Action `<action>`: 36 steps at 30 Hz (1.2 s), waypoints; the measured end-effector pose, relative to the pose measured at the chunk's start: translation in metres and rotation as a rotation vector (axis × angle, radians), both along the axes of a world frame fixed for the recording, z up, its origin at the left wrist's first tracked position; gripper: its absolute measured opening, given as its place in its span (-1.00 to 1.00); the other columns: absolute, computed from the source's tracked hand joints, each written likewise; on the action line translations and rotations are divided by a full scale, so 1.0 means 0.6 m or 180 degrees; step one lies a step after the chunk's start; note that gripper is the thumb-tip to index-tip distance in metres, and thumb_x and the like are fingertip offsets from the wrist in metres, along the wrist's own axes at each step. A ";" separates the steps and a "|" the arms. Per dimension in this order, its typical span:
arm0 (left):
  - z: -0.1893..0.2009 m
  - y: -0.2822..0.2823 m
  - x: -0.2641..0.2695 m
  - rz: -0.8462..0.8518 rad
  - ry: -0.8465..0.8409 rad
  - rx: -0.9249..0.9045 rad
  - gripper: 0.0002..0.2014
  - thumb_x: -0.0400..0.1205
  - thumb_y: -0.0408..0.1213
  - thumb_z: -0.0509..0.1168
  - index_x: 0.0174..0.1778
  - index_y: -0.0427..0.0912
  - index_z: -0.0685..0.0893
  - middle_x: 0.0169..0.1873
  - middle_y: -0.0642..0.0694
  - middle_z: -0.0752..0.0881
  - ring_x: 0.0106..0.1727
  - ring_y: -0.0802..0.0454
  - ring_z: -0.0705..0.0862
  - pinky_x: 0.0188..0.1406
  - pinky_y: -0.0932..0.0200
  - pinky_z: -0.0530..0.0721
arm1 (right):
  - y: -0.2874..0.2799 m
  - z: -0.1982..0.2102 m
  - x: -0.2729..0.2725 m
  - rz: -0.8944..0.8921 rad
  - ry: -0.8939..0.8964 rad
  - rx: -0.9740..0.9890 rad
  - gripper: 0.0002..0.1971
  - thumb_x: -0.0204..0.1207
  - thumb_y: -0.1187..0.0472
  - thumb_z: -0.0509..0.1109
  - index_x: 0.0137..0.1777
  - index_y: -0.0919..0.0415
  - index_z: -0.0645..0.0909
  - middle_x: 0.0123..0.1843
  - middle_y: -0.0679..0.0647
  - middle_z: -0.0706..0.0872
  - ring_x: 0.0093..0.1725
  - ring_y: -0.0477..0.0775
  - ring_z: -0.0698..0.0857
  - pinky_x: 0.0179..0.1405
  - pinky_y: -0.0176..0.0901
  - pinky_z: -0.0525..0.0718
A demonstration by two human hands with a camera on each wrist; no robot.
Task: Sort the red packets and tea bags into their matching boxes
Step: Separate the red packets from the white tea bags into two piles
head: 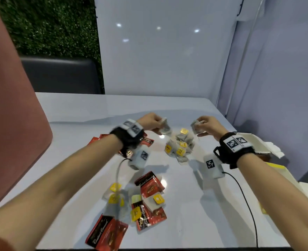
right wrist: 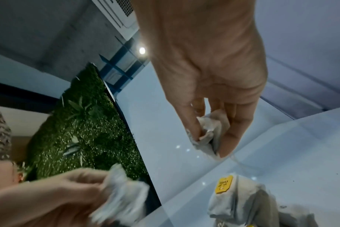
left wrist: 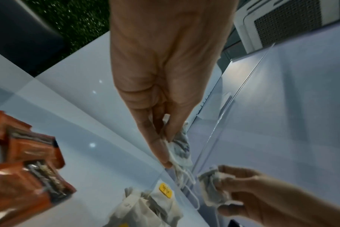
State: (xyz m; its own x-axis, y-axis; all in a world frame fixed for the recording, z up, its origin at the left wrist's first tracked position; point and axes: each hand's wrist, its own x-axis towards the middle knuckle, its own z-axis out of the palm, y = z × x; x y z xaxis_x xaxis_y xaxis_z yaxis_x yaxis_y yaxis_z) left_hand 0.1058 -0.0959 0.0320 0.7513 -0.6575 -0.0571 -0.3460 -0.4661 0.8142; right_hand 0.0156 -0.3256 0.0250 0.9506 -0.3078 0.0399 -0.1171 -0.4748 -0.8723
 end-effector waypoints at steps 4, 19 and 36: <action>-0.050 -0.097 0.035 0.0101 0.0266 0.0331 -0.90 0.58 -0.35 0.35 -0.19 -0.31 0.65 -0.38 -0.20 0.70 -0.26 -0.06 0.75 0.07 -0.03 0.74 | 0.016 -0.006 0.044 -0.0269 -0.0136 -0.0999 -0.89 0.44 0.38 0.36 -0.10 0.19 0.65 -0.18 0.22 0.70 -0.17 0.15 0.67 -0.34 -0.18 0.61; 0.050 0.212 -0.074 -0.0332 -0.0309 0.1027 -0.67 0.64 -0.26 0.28 0.34 -0.11 0.54 0.06 -0.04 0.74 -0.11 0.18 0.71 -0.16 0.46 0.62 | 0.084 -0.056 0.044 0.0696 0.0600 -0.3514 -0.71 0.61 0.25 0.16 0.26 0.32 0.55 0.25 0.28 0.50 0.36 0.27 0.42 0.07 0.10 0.55; -0.180 0.372 -0.365 -0.1590 -0.2570 0.1938 -0.31 0.43 0.35 0.14 0.47 0.15 0.36 0.38 0.26 0.53 0.32 0.35 0.55 0.16 0.49 0.55 | 0.271 -0.104 -0.092 0.1597 0.1414 -0.2507 -0.34 0.42 -0.16 0.44 0.33 0.28 0.34 0.22 0.21 0.61 0.15 0.22 0.62 0.01 -0.03 0.55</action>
State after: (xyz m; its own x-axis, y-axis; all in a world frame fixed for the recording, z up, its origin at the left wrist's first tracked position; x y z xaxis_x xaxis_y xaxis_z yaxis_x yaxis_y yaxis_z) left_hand -0.1130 0.1271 -0.0759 0.3740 -0.9233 -0.0874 -0.9274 -0.3710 -0.0480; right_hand -0.0395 -0.1629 -0.0373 0.9406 0.0895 -0.3274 0.0164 -0.9755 -0.2195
